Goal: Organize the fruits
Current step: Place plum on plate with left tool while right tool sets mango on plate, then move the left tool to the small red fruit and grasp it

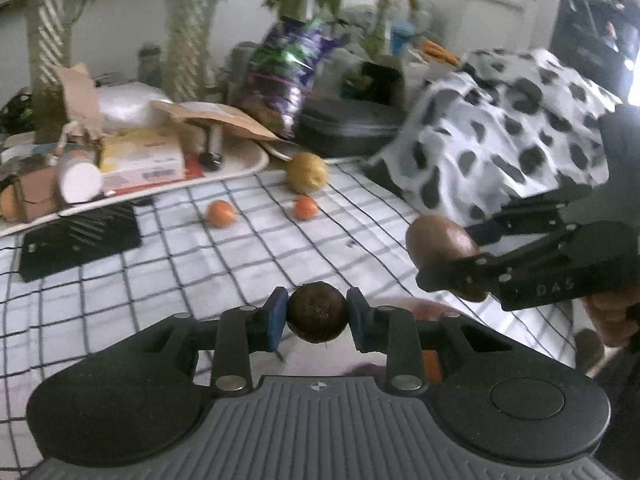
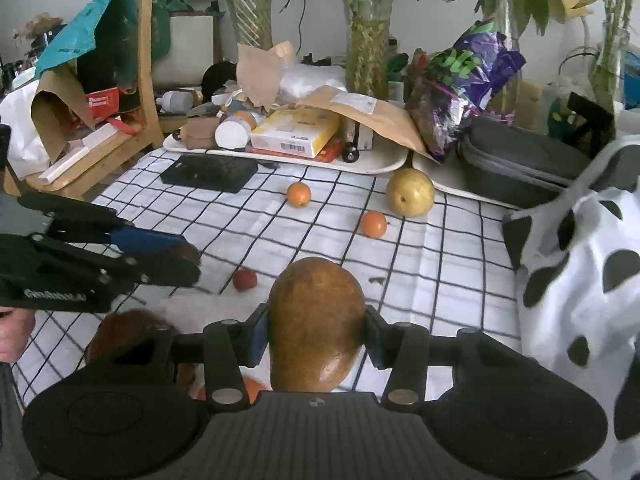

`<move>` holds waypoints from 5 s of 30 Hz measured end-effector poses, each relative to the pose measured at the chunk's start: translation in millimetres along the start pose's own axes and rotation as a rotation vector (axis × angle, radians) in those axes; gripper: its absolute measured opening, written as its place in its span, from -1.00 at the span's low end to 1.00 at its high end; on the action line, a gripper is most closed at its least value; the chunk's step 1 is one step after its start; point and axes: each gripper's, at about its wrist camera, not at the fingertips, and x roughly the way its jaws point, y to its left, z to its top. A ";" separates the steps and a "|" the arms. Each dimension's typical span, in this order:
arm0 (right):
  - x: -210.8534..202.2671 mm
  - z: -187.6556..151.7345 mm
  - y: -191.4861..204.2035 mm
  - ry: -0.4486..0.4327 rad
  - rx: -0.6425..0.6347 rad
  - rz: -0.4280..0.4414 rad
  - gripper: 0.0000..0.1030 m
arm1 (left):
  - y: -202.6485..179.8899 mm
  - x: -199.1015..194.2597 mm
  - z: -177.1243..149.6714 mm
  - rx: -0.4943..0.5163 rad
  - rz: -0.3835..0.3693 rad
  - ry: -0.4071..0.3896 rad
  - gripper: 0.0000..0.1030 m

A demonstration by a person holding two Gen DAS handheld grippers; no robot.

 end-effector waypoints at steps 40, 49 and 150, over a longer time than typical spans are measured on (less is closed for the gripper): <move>-48.6 -76.1 17.8 0.132 0.432 0.038 -0.01 | -40.6 -76.3 -43.7 -0.026 0.185 -0.043 0.38; -68.7 -79.2 29.6 0.049 0.412 -0.023 0.95 | -57.5 -93.0 -61.7 -0.021 0.211 -0.010 0.38; 38.8 17.9 -26.9 0.040 0.026 -0.347 1.00 | 32.9 69.7 11.1 0.124 -0.050 0.180 -0.37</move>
